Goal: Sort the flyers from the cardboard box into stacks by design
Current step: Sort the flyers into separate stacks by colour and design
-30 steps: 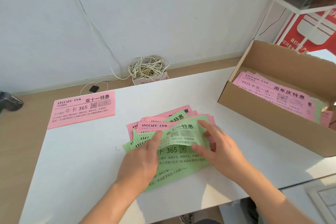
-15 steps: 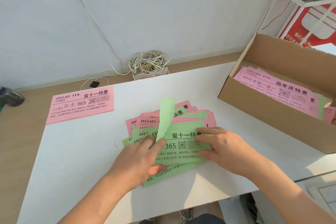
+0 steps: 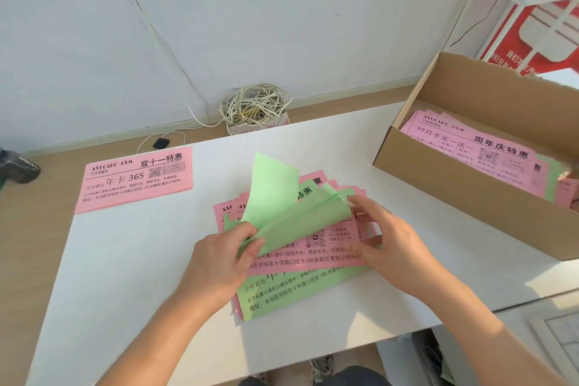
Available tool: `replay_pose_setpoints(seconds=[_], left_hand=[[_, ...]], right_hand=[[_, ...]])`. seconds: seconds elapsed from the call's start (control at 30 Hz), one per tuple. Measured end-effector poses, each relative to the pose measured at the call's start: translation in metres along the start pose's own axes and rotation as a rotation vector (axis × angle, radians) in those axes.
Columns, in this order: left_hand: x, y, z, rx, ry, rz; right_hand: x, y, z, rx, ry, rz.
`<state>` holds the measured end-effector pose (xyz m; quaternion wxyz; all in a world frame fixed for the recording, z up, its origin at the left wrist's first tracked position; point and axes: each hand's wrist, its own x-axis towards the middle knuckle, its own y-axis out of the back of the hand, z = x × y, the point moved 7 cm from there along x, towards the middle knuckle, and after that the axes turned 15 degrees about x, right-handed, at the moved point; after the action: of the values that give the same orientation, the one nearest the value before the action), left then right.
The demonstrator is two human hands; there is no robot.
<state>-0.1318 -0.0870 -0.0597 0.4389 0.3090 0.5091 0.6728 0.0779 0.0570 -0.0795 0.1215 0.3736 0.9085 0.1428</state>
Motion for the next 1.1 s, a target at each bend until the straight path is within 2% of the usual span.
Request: replay_pose_setpoints(seconds=[0.13,0.23,0.4,0.6,0.67,0.73,0.8,0.9,1.1], left_hand=[[0.000,-0.001,-0.010,-0.164,0.109,-0.039],[-0.001,-0.006,-0.013,-0.259,0.130,-0.082],[-0.003,-0.001,-0.014,-0.240,0.088,-0.070],[-0.014,0.005,-0.010,-0.267,0.078,0.108],[-0.016,0.009,-0.002,-0.202,0.000,0.147],[-0.019,0.013,0.010,-0.056,-0.161,0.225],[-0.019,0.003,0.012,0.048,-0.285,0.186],[-0.018,-0.004,0.012,-0.003,-0.288,0.043],[-0.015,-0.009,0.020,0.252,-0.286,0.063]], right_hand=[[0.002,0.001,-0.005,-0.034,-0.021,0.132],[0.004,0.001,0.003,0.234,-0.188,0.218],[0.005,-0.010,0.011,0.432,-0.395,0.165],[0.004,-0.006,0.010,0.441,-0.401,0.208],[0.004,-0.006,0.008,0.538,-0.408,0.235],[0.005,-0.008,0.007,0.595,-0.417,0.262],[0.006,-0.009,0.004,0.610,-0.421,0.288],[0.008,-0.009,0.003,0.612,-0.427,0.340],[0.011,-0.011,-0.002,0.537,-0.405,0.399]])
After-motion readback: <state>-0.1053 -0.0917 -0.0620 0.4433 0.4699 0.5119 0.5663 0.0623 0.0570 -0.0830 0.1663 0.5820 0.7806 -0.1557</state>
